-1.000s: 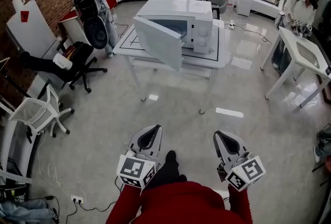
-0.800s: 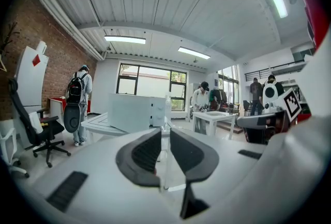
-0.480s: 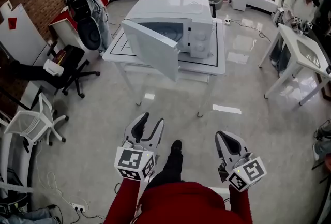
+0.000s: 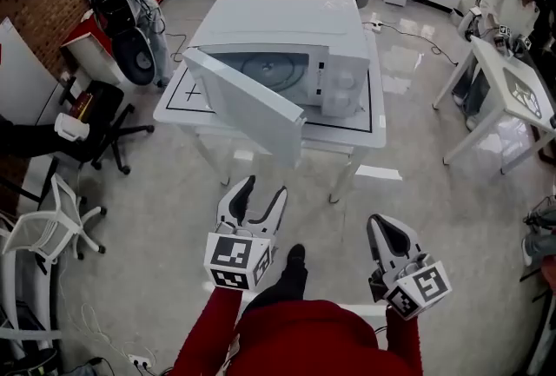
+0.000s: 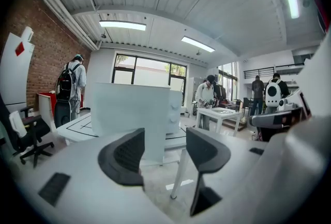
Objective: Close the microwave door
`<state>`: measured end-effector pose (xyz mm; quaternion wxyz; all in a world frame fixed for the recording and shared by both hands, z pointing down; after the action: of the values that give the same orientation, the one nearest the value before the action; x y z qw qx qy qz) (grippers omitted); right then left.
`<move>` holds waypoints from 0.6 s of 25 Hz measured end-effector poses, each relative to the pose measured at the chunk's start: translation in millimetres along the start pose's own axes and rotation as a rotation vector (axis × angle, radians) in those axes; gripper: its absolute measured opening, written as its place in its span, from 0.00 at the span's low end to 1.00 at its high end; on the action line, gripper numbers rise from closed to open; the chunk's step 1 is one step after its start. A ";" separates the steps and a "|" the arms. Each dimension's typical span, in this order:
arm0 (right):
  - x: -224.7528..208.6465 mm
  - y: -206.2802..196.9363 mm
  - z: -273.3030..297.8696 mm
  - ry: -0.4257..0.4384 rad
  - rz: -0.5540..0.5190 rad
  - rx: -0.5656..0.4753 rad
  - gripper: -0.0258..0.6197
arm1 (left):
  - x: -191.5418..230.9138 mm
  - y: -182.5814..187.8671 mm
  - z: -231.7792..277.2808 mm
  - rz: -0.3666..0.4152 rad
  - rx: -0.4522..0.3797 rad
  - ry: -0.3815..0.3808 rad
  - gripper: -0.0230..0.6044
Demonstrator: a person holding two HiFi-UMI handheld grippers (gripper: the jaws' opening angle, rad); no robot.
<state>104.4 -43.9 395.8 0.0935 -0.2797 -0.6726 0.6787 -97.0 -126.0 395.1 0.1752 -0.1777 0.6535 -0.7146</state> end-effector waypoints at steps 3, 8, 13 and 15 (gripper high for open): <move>-3.1 -4.6 13.4 -0.013 0.003 0.010 0.06 | 4.9 -4.9 20.9 0.025 0.013 -0.001 0.43; -14.6 -9.9 28.6 -0.060 0.015 0.001 0.06 | 5.7 -14.7 49.3 0.040 0.030 -0.022 0.43; -28.1 -6.3 38.3 -0.099 0.029 -0.003 0.06 | 4.4 -15.0 72.4 0.033 0.042 -0.062 0.43; -30.0 -4.6 43.3 -0.106 0.045 -0.012 0.06 | 4.4 -14.2 77.6 0.024 0.044 -0.078 0.43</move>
<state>106.2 -95.9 405.2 0.0408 -0.2590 -0.6743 0.6903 -63.6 -194.6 415.8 0.2129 -0.1938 0.6322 -0.7193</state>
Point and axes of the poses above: the fingertips, and each gripper's own axes: z forward along the fingers, x to its left, y out of its top, the point moved 2 cm from there along -z, backward along the fingers, and after that the axes turned 9 degrees about -x, right-handed, at the moved point
